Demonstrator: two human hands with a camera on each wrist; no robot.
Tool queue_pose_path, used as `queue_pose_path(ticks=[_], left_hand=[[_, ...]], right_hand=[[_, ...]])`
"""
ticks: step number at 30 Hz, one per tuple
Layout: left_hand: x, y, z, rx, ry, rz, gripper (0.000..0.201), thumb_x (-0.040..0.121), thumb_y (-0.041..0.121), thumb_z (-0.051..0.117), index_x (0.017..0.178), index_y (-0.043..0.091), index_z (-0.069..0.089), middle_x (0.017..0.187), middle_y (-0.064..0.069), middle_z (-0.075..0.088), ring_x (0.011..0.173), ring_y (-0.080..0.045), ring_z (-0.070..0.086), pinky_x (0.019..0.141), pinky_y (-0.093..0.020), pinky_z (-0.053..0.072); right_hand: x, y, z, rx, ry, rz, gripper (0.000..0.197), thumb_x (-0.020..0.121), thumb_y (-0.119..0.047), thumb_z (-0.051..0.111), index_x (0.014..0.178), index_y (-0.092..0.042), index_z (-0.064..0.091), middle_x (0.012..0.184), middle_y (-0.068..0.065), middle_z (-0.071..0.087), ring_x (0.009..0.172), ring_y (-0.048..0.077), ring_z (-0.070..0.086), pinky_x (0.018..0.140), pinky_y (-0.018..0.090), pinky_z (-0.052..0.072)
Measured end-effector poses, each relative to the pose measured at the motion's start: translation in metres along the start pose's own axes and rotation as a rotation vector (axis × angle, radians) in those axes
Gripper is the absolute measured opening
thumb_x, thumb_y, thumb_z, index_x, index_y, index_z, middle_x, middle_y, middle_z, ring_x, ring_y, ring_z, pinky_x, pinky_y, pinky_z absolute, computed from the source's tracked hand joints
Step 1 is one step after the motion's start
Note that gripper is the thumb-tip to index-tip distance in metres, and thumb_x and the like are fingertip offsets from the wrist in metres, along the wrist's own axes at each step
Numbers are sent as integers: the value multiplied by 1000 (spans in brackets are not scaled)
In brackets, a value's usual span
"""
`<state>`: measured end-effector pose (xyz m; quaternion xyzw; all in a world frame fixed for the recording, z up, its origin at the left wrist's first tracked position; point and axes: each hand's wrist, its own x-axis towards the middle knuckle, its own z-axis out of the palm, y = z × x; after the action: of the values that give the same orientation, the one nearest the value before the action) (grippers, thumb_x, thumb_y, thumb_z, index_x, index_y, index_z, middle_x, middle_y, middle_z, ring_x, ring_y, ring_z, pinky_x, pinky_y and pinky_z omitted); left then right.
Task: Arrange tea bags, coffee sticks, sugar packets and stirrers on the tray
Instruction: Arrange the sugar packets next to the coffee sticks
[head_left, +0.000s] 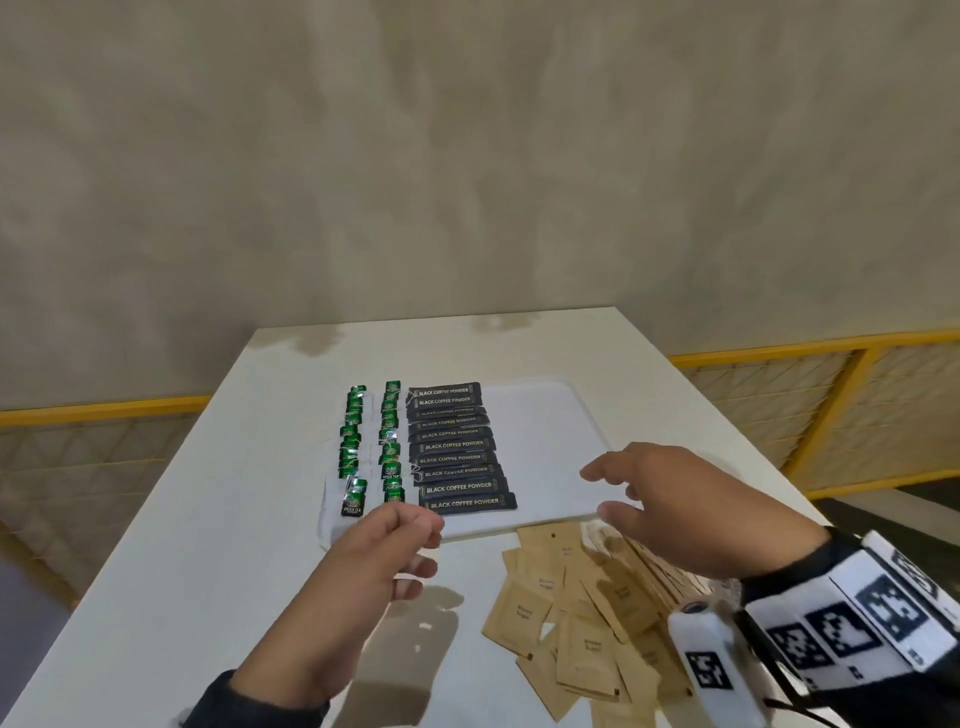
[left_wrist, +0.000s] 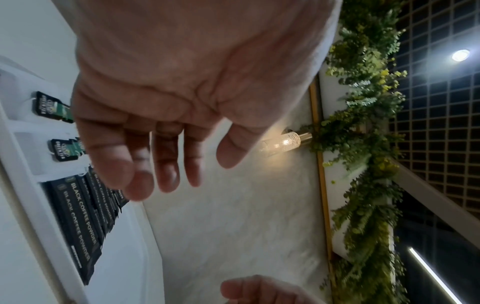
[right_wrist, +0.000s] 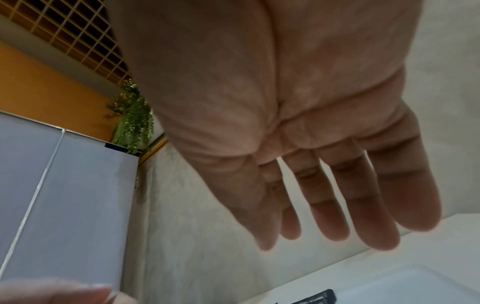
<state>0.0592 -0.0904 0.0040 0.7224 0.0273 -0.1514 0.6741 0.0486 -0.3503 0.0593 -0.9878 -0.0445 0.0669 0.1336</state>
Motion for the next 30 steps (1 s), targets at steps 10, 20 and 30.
queue_pose_path(ticks=[10, 20, 30], left_hand=[[6, 5, 38, 705, -279, 39, 16, 92, 37, 52, 95, 28, 65, 93, 12, 63, 84, -8, 59, 83, -29, 50], [34, -11, 75, 1293, -356, -142, 28, 83, 36, 59, 98, 13, 59, 92, 1, 56, 81, -17, 53, 71, -26, 45], [44, -23, 84, 1314, -320, -217, 26, 74, 35, 73, 89, 15, 65, 74, 2, 63, 71, -15, 60, 62, -22, 47]], right_hand=[[-26, 35, 41, -108, -236, 122, 39, 89, -36, 58, 126, -25, 54, 125, -3, 55, 111, 13, 52, 90, 25, 45], [-20, 0, 76, -40, -335, 105, 56, 80, -45, 73, 122, -16, 50, 124, 3, 42, 113, 23, 48, 81, 31, 37], [-3, -9, 72, 49, -367, 37, 44, 81, -37, 72, 113, -9, 62, 113, 6, 62, 101, 22, 61, 85, 33, 53]])
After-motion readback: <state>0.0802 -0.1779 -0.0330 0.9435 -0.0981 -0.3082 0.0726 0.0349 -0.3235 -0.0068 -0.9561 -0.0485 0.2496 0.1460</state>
